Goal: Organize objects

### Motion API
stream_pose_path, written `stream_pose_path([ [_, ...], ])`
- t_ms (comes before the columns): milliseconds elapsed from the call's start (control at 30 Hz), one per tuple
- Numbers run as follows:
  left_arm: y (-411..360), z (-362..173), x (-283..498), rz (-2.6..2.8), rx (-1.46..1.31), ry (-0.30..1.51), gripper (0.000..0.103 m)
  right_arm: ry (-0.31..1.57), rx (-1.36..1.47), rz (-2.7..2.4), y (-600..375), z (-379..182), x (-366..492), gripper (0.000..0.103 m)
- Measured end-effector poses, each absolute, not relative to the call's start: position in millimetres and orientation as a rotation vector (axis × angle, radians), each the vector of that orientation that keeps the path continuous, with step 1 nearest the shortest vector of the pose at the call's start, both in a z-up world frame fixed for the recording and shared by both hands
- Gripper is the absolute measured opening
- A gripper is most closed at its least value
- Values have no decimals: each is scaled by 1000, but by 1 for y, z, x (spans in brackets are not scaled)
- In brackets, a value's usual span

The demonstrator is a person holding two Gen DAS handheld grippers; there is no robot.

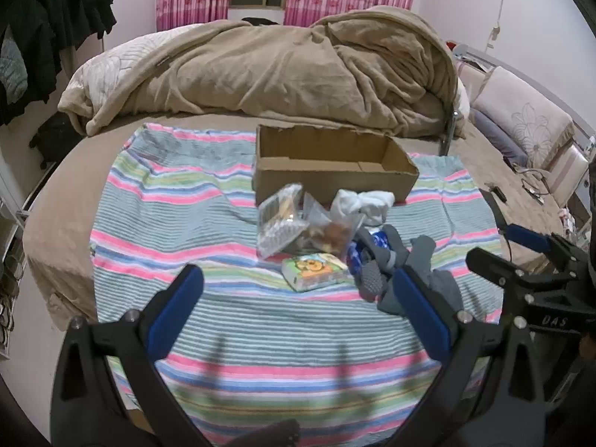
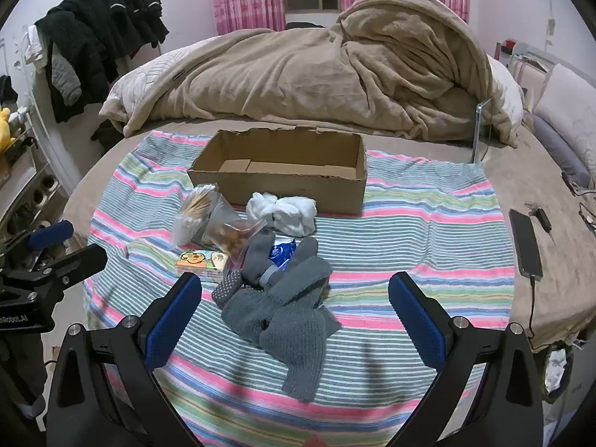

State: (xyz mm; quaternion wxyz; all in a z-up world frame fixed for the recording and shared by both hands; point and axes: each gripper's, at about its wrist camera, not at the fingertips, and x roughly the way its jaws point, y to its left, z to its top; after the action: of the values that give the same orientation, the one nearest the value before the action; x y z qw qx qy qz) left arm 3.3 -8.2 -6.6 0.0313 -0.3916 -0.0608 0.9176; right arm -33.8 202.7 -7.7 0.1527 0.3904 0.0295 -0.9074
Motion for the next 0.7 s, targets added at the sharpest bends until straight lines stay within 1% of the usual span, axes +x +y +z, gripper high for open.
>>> stream_pose_path([
  [700,-12,-11,-1,2831,-1221,-198,102,80,1147,-2588,203,-11,-37,102],
])
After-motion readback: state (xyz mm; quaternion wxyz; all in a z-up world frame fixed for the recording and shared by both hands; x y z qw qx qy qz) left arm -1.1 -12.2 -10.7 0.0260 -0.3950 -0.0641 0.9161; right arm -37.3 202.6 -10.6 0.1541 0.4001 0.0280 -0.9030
